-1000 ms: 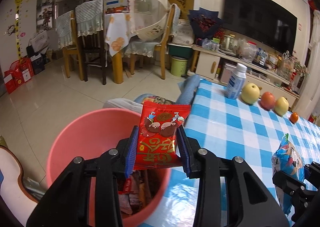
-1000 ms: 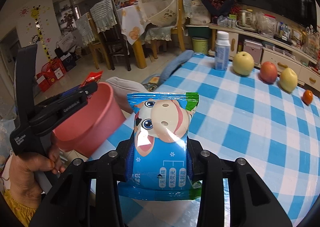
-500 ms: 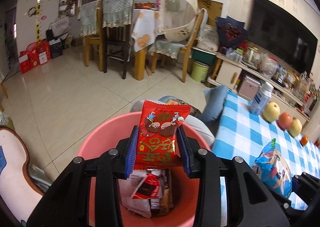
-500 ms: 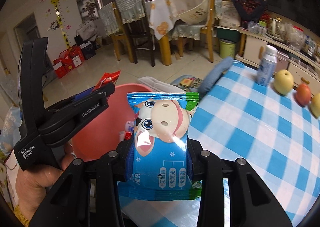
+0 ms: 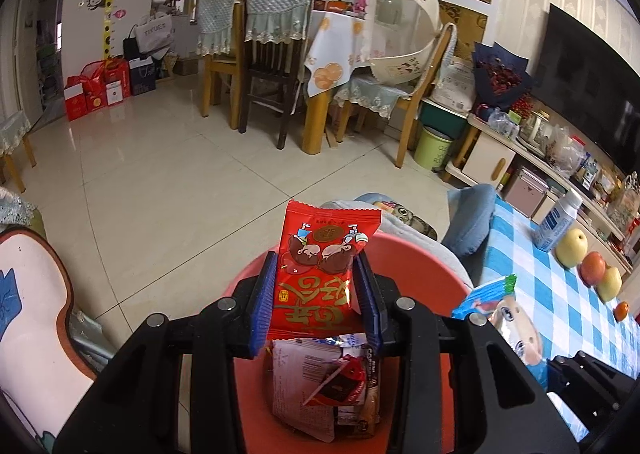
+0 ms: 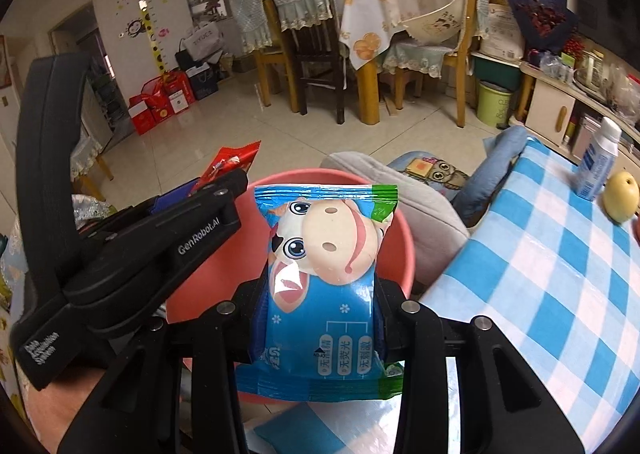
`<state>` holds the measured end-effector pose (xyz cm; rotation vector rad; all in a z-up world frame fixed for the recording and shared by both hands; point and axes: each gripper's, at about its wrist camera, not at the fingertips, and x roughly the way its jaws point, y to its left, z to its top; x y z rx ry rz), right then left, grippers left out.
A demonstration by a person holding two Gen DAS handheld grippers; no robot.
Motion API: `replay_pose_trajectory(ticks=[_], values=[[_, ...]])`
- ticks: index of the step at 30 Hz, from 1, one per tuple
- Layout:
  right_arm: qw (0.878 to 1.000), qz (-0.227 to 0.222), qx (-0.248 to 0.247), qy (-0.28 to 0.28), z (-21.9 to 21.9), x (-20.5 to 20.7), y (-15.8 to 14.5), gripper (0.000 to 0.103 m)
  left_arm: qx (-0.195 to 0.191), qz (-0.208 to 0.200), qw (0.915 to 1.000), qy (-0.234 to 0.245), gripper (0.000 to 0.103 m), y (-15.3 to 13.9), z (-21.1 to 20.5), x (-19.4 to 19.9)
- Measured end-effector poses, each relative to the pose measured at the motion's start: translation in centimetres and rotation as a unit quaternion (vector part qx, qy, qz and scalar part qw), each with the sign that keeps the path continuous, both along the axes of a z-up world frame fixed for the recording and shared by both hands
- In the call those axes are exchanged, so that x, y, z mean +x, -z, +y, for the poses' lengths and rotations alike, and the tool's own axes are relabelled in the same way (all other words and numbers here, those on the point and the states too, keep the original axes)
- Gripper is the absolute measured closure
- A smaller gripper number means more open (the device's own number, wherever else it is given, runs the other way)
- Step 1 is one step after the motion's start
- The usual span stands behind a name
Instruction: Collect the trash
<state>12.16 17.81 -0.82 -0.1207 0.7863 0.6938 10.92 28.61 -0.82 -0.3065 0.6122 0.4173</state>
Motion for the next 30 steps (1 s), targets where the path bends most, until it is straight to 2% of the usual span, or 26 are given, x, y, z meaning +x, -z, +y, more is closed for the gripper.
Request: replay_pose_trajectory(ticks=[5,6,7,8,9,11,17,22,25,30], values=[[1.000,0.009,-0.011,-0.008,1.1,0.5,1.3,0.060,0.008,0.016,0.9996,-0.020,0.061,0.4,0.5,0.2],[1.000,0.013,-0.013,-0.009,1.3,0.6,1.6,0.059,0.016,0.024,0.9992,-0.027,0.058,0.4,0.5,0.3],[1.000,0.015,-0.017,-0.008,1.4,0.7,2.0,0.056,0.020,0.030,0.9989,-0.032,0.048,0.5,0.5,0.4],[1.000,0.015,-0.017,-0.009,1.4,0.6,2.2,0.044,0.022,0.031,0.9987,-0.034,0.039,0.5,0.5,0.4],[1.000,0.012,-0.017,-0.007,1.3,0.5,2.3,0.031,0.023,0.032,0.9986,-0.035,0.037,0.4,0.6,0.3],[1.000,-0.008,-0.022,0.007,0.8,0.1,2.1,0.020,0.027,0.036,0.9983,-0.038,0.032,0.4,0.5,0.4],[0.998,-0.039,-0.023,0.039,-1.3,-0.3,1.1,0.015,0.028,0.042,0.9983,-0.031,0.027,0.5,0.1,0.6],[0.997,-0.037,-0.016,0.060,-3.1,0.3,0.7,0.015,0.032,0.046,0.9981,-0.023,0.026,0.6,-0.7,0.8],[0.997,-0.035,-0.013,0.071,-3.9,0.4,0.6,0.012,0.036,0.045,0.9982,-0.018,0.020,0.5,-1.1,0.9],[0.996,-0.030,-0.012,0.081,-5.1,0.5,0.8,0.011,0.044,0.051,0.9977,-0.006,0.019,0.6,-1.9,1.3]])
